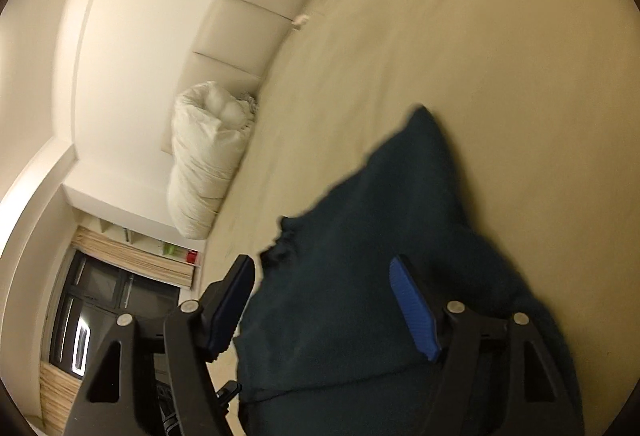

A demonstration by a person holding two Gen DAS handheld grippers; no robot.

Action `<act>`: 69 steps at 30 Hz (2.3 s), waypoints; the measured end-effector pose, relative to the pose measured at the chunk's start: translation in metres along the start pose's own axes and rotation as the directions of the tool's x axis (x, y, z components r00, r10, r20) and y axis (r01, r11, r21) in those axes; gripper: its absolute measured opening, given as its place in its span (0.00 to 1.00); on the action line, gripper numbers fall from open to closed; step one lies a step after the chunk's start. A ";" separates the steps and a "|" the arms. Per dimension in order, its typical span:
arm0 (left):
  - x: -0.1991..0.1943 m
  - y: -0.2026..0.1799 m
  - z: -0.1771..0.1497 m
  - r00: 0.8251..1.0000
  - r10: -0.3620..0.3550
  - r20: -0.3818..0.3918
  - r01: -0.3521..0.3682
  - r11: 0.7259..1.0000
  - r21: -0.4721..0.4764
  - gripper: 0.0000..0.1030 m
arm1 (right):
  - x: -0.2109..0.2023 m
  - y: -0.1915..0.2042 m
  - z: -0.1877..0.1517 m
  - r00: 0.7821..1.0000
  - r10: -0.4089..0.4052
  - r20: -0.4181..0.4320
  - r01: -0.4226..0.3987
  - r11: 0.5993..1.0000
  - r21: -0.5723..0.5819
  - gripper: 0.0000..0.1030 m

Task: Fold small clothes

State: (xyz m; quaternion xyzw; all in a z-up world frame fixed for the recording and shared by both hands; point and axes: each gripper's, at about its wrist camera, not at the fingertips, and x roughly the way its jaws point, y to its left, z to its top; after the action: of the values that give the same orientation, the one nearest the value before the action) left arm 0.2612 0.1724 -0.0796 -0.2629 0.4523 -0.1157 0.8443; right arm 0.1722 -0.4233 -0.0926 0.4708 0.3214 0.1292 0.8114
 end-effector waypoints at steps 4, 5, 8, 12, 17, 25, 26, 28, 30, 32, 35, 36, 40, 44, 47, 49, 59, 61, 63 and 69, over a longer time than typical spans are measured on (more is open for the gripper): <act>0.042 -0.041 0.011 0.999 -0.040 -0.023 0.043 0.990 0.136 0.09 | 0.029 0.003 0.008 0.996 0.072 -0.062 -0.072 0.997 -0.006 0.75; 0.054 -0.046 0.011 0.999 -0.035 -0.036 0.040 0.986 0.161 0.09 | 0.038 -0.002 0.008 0.993 0.078 -0.086 -0.079 0.997 -0.001 0.75; 0.093 -0.040 0.000 0.993 0.046 -0.106 -0.026 0.982 0.188 0.09 | 0.061 -0.033 0.009 0.991 -0.003 -0.133 0.007 0.999 0.033 0.54; 0.086 -0.016 -0.007 0.996 -0.044 -0.077 0.054 0.988 0.142 0.09 | 0.044 -0.056 0.004 0.990 0.085 -0.115 -0.079 0.996 0.050 0.30; 0.070 -0.008 -0.010 0.997 -0.029 -0.069 0.038 0.990 0.137 0.09 | 0.014 -0.054 -0.015 0.990 0.031 -0.139 -0.033 0.999 -0.011 0.33; -0.007 0.037 -0.044 0.999 0.035 -0.021 -0.034 0.997 0.068 0.09 | -0.056 -0.041 -0.047 0.996 -0.064 -0.057 0.062 0.997 -0.046 0.60; -0.020 0.042 -0.050 0.999 0.039 -0.013 -0.039 0.998 0.054 0.09 | -0.071 -0.032 -0.054 0.996 -0.085 -0.028 0.082 0.993 -0.081 0.66; -0.049 0.049 -0.064 0.999 0.036 0.016 -0.037 0.998 0.055 0.09 | -0.098 -0.013 -0.072 0.996 -0.093 0.009 0.093 0.983 -0.161 0.71; -0.075 0.053 -0.082 1.000 0.014 0.028 -0.016 0.998 0.065 0.09 | -0.117 0.003 -0.089 0.993 -0.113 0.028 0.116 0.966 -0.229 0.76; -0.098 0.059 -0.105 1.000 0.002 0.022 -0.003 0.998 0.069 0.09 | -0.139 0.017 -0.109 0.990 -0.128 0.052 0.137 0.944 -0.300 0.80; -0.113 0.062 -0.138 0.999 -0.051 -0.018 0.052 0.998 0.033 0.24 | -0.167 0.025 -0.129 0.989 -0.133 0.065 0.147 0.930 -0.338 0.85; -0.120 0.065 -0.150 0.997 -0.074 -0.025 0.074 0.997 0.009 0.39 | -0.174 0.025 -0.133 0.989 -0.134 0.063 0.148 0.929 -0.338 0.85; -0.147 0.079 -0.193 0.990 -0.143 -0.012 0.141 0.985 -0.102 0.79 | -0.208 0.009 -0.143 0.982 -0.175 0.065 0.187 0.931 -0.313 0.85; -0.166 0.093 -0.218 0.980 -0.192 -0.058 0.182 0.972 -0.145 0.79 | -0.229 -0.010 -0.149 0.977 -0.206 0.056 0.214 0.934 -0.287 0.85; -0.170 0.102 -0.233 0.978 -0.182 -0.100 0.165 0.974 -0.157 0.79 | -0.238 -0.021 -0.155 0.979 -0.203 0.023 0.202 0.940 -0.275 0.85; -0.167 0.104 -0.240 0.975 -0.181 -0.129 0.160 0.974 -0.158 0.79 | -0.239 -0.027 -0.158 0.980 -0.197 0.001 0.190 0.946 -0.263 0.85; -0.150 0.101 -0.248 0.954 -0.206 -0.217 0.185 0.976 -0.112 0.73 | -0.230 -0.050 -0.166 0.977 -0.166 -0.131 0.134 0.966 -0.220 0.85; -0.143 0.096 -0.249 0.946 -0.217 -0.242 0.197 0.975 -0.105 0.63 | -0.229 -0.053 -0.167 0.975 -0.163 -0.148 0.130 0.968 -0.215 0.83; -0.139 0.096 -0.251 0.940 -0.225 -0.255 0.202 0.973 -0.112 0.54 | -0.229 -0.055 -0.168 0.976 -0.157 -0.150 0.124 0.970 -0.211 0.83; -0.137 0.101 -0.254 0.931 -0.232 -0.281 0.202 0.970 -0.131 0.32 | -0.231 -0.061 -0.167 0.971 -0.161 -0.176 0.123 0.970 -0.211 0.81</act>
State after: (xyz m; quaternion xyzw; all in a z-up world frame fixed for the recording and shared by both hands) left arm -0.0296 0.2300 -0.1538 -0.3332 0.5463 -0.2234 0.7352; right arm -0.1165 -0.4602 -0.1101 0.3487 0.4164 0.1466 0.8268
